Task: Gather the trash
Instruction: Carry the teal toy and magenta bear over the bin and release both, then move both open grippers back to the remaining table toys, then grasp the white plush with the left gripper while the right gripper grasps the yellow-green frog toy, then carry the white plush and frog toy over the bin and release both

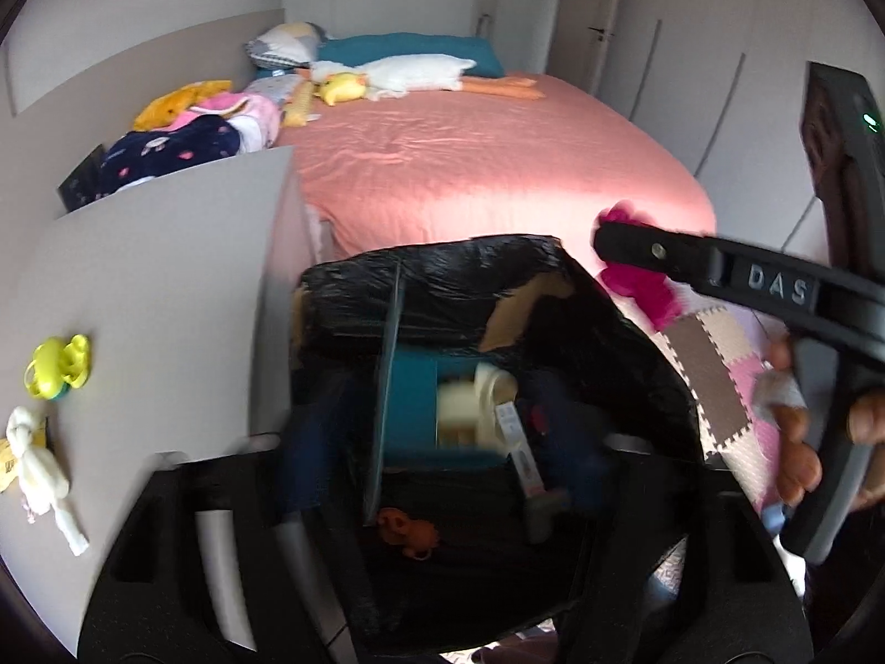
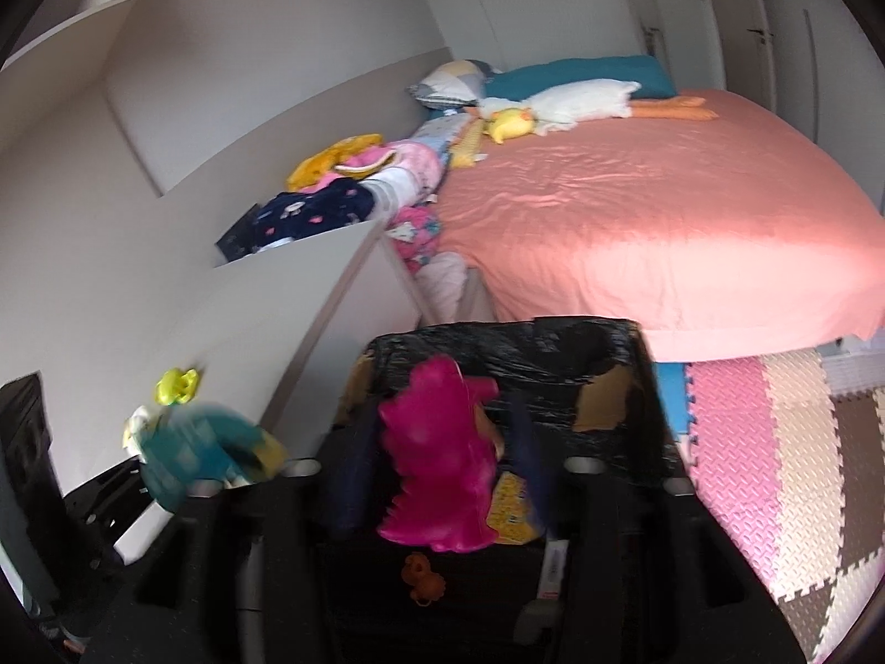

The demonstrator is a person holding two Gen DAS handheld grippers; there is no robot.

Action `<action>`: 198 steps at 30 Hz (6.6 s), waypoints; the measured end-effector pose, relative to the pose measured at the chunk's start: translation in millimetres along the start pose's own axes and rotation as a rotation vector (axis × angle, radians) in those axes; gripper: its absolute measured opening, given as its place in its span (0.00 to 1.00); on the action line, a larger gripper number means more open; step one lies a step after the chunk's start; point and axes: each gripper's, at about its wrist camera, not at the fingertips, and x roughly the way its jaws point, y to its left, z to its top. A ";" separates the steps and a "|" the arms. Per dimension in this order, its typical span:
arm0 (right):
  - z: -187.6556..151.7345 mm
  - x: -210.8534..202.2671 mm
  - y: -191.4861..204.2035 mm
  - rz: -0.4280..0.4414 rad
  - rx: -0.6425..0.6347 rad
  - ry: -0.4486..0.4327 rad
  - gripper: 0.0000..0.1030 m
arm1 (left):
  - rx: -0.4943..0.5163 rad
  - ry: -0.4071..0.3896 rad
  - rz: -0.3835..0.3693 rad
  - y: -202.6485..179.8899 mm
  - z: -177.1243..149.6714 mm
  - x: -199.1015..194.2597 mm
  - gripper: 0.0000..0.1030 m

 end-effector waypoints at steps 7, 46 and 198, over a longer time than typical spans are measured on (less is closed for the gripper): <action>6.9 -10.3 -21.4 -0.044 0.052 -0.061 0.78 | 0.010 -0.005 0.072 4.1 -3.4 -4.2 0.94; -13.1 57.4 97.5 0.115 -0.119 0.089 0.78 | -0.251 -0.039 0.309 122.5 -45.9 -51.0 0.94; 3.1 58.4 133.5 0.168 -0.210 0.086 0.55 | -0.286 -0.089 0.245 112.4 -19.2 -55.0 0.33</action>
